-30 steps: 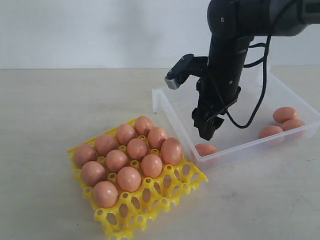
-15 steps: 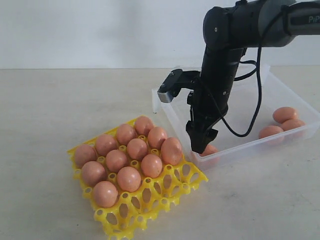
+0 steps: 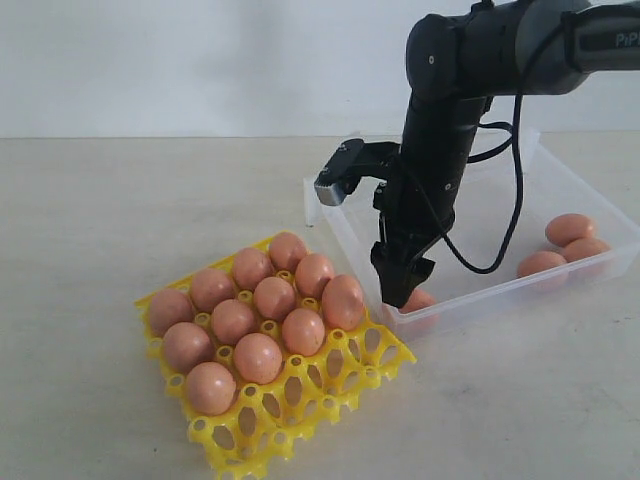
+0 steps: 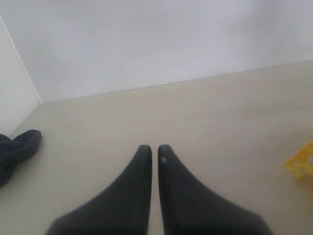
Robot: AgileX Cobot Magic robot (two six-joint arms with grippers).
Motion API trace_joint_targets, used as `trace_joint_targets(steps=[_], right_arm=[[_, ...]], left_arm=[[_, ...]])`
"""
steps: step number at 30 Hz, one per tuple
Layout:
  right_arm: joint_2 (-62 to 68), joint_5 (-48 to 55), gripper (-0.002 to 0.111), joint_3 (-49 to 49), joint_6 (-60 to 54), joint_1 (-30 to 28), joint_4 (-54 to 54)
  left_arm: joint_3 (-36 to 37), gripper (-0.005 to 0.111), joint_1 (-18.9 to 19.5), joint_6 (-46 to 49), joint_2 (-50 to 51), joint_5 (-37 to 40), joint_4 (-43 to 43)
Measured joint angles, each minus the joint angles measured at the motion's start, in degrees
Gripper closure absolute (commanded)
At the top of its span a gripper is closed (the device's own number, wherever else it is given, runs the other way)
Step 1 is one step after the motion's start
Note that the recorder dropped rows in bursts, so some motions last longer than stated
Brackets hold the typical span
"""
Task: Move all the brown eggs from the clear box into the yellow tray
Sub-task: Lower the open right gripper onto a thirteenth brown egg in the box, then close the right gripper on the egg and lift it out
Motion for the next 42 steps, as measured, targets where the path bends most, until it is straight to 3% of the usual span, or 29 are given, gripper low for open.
trace_joint_targets(steps=[9, 18, 42], right_arm=[[-0.11, -0.96, 0.041, 0.0, 0.18, 0.0, -0.47], [-0.18, -2.27, 0.041, 0.0, 6.89, 0.0, -9.44], [3.89, -2.19, 0.041, 0.0, 6.47, 0.0, -2.53]], left_arm=[[0.0, 0.103, 0.0, 0.0, 0.0, 0.0, 0.0], [0.0, 0.103, 0.0, 0.0, 0.0, 0.0, 0.0], [0.0, 0.103, 0.0, 0.0, 0.0, 0.0, 0.0]])
